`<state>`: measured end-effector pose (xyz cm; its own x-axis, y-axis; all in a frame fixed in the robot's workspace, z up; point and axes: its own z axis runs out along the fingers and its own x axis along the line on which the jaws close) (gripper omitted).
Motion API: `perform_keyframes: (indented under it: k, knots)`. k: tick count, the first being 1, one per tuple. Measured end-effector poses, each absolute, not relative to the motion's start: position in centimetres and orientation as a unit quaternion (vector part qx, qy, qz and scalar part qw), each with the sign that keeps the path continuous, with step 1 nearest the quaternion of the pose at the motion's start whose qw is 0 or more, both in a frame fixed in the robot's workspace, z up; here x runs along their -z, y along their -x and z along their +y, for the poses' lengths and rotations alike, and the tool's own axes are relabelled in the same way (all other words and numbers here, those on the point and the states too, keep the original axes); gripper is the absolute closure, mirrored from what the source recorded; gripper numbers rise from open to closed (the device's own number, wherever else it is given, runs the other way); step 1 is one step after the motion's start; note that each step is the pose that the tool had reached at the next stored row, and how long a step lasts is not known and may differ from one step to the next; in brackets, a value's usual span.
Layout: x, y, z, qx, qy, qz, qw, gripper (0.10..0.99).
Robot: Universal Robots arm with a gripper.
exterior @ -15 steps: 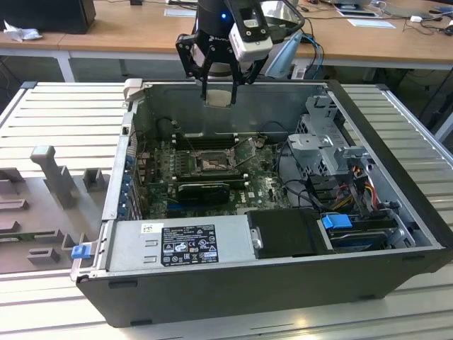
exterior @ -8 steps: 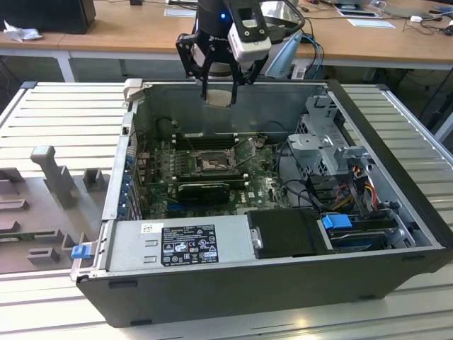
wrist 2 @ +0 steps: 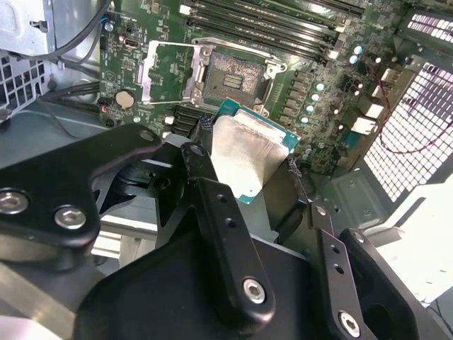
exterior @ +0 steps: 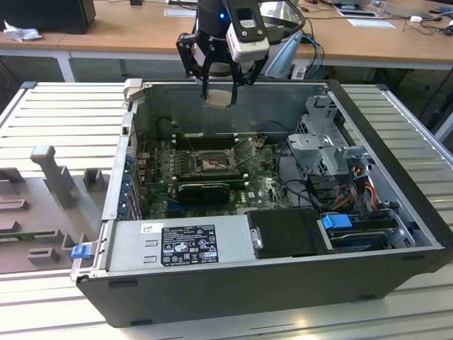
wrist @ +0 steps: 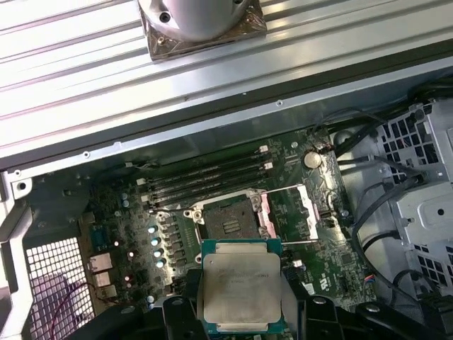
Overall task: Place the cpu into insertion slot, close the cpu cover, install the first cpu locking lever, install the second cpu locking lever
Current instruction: 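Place the cpu into insertion slot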
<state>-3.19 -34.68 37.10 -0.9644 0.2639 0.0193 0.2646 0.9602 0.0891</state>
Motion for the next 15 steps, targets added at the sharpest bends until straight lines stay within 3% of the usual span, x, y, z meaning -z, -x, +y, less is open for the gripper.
perform_keyframes:
  k: [15]
  knots:
    - [-37.09, 3.19, -34.68, 0.046, 0.170, -0.984, 0.002, 0.557]
